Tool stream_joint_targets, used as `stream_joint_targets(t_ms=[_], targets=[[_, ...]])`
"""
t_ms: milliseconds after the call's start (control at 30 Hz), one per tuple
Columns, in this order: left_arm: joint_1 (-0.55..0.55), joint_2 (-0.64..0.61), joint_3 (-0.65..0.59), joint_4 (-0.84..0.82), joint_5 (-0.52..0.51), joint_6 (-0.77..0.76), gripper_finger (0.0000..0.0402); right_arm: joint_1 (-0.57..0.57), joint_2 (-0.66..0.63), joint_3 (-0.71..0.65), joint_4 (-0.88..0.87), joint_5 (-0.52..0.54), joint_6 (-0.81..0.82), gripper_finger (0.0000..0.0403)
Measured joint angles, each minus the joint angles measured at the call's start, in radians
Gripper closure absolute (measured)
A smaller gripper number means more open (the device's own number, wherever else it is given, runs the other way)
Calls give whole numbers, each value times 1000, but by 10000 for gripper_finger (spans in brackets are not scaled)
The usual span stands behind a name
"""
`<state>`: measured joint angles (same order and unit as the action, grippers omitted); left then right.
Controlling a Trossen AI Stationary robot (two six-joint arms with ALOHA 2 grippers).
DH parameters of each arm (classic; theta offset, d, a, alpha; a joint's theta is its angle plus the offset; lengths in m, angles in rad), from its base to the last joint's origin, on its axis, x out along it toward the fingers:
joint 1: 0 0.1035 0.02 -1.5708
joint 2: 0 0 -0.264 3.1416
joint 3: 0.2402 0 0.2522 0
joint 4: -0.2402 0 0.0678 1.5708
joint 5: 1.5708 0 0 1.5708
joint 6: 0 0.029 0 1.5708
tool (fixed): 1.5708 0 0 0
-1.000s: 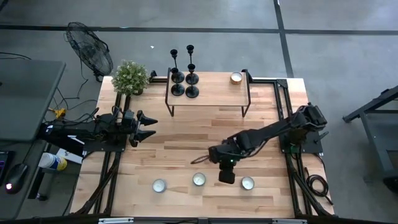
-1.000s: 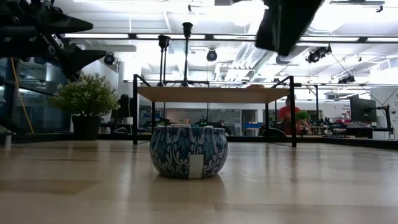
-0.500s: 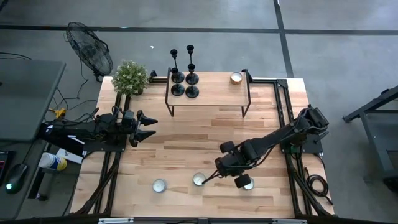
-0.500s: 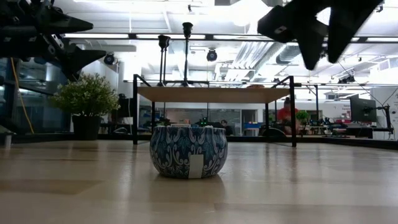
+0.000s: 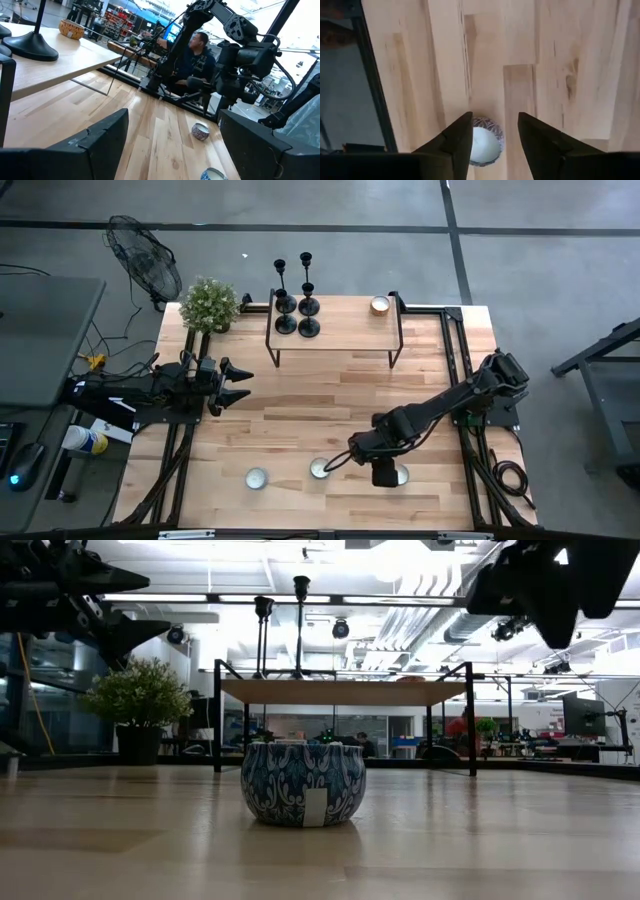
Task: Pick & Place candle stick holders
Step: Put the red scented candle on the shelf
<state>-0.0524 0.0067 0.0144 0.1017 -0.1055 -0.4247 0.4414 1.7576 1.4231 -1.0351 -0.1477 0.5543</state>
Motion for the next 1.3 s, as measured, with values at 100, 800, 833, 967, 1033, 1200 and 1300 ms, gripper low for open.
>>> stream_joint_targets(t_ms=[100,800,833,967,1033,1200,1300], targets=[[0,0,0,0,0,0,98,0,0,0,-2,-40,40,268],[0,0,0,0,0,0,98,-13,-77,-185,323,192,-299,334],[0,0,0,0,0,0,98,-19,-93,-185,301,192,-326,330],[0,0,0,0,0,0,98,-49,-134,-174,163,108,-277,300],[0,0,0,0,0,0,98,-58,-152,-175,105,116,-195,278],[0,0,0,0,0,0,98,-96,-169,-175,10,66,-33,226],[0,0,0,0,0,0,98,-123,-169,-175,-4,-13,29,214]])
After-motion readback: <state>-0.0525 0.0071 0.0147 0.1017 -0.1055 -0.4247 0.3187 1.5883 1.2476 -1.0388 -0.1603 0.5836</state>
